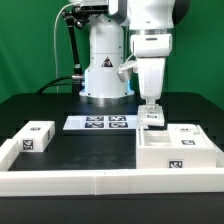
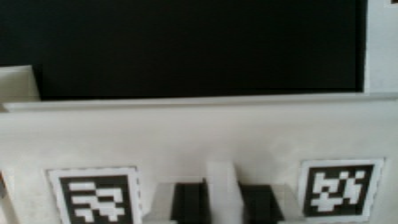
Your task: Assemble cabinet
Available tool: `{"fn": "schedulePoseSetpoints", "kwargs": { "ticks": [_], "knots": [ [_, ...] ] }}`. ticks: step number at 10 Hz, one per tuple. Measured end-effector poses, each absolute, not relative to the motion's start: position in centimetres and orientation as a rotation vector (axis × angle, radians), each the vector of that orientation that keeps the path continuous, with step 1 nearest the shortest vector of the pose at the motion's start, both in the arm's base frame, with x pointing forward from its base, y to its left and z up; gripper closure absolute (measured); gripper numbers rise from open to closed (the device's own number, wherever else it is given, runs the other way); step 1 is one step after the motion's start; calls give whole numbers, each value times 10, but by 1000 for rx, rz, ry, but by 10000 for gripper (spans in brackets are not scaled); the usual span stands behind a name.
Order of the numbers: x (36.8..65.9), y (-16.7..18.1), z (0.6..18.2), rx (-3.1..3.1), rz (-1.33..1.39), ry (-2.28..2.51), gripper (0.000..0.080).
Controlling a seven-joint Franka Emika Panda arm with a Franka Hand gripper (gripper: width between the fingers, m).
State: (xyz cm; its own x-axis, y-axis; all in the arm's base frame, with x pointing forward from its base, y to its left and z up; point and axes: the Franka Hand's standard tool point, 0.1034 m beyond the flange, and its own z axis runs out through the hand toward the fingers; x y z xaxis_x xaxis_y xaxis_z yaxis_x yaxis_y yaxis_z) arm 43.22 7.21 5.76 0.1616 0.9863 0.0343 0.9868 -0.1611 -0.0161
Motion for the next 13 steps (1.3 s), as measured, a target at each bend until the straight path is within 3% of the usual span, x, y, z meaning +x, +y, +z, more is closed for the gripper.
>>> {"fn": "schedulePoseSetpoints", "kwargs": {
  "ticks": [9, 13],
  "knots": [
    [442, 74, 55, -2368, -37, -2005, 729],
    [444, 73, 62, -2390, -36, -1994, 729]
  ]
}}
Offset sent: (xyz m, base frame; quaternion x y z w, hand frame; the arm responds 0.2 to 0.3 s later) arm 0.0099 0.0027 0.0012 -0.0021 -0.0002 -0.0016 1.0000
